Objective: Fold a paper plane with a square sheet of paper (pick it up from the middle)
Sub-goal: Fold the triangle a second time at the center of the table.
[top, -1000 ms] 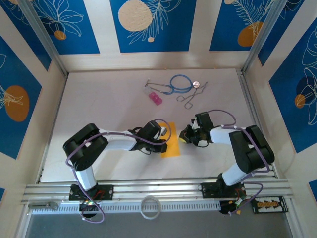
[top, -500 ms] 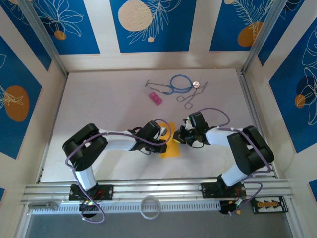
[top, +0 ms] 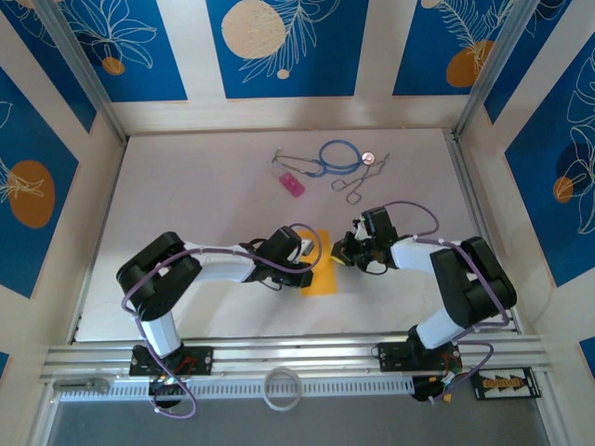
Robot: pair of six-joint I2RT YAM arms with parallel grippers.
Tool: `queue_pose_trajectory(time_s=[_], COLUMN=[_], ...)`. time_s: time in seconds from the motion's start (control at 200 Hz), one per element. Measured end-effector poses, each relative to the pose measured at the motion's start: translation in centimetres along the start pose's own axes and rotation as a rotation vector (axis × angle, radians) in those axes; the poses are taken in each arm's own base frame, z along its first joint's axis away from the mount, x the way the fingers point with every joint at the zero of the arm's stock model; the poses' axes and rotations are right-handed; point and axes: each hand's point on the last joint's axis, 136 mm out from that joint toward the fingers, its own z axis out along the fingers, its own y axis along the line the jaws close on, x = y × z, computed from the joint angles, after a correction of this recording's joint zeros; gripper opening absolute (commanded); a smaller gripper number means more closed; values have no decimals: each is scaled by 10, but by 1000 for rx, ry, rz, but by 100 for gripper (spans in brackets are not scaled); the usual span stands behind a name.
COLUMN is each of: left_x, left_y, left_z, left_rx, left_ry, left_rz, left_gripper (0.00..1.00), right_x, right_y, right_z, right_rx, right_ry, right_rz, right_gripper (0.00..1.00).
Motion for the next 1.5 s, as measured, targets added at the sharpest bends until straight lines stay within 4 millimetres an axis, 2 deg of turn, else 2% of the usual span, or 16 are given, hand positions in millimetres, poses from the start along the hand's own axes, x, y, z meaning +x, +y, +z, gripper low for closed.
queue_pose_trajectory(time_s=[0.1,0.205,0.32,0.465,0.73,0.955,1.221,1.501], left_x=[0,0,1,1,6,-4,-23,-22], left_y=[0,0,0,0,2,-11,-25,-23], left_z=[0,0,0,-1,-9,-11,1,18], left_rx=[0,-1,-2,-5,-29,7,44,50], left_ry=[1,1,2,6,26,10,-4,20], left_rz=[0,0,-1,-3,-38,-82,-96,-123], left_gripper=[0,0,0,0,0,0,3,3], right_x=[8,17,21,25,25,25,25,25], right_y=[12,16,9,-8,-8,-8,-8,-8], right_z=[2,7,14,21,21,21,21,21], right_rx=[-27,-30,-12,24,14,13,14,15], right_ry=[25,52,70,86,83,83,82,82], right_rz=[-43,-60,-44,-4,-1,7,8,8], right_gripper=[0,0,0,0,0,0,0,0])
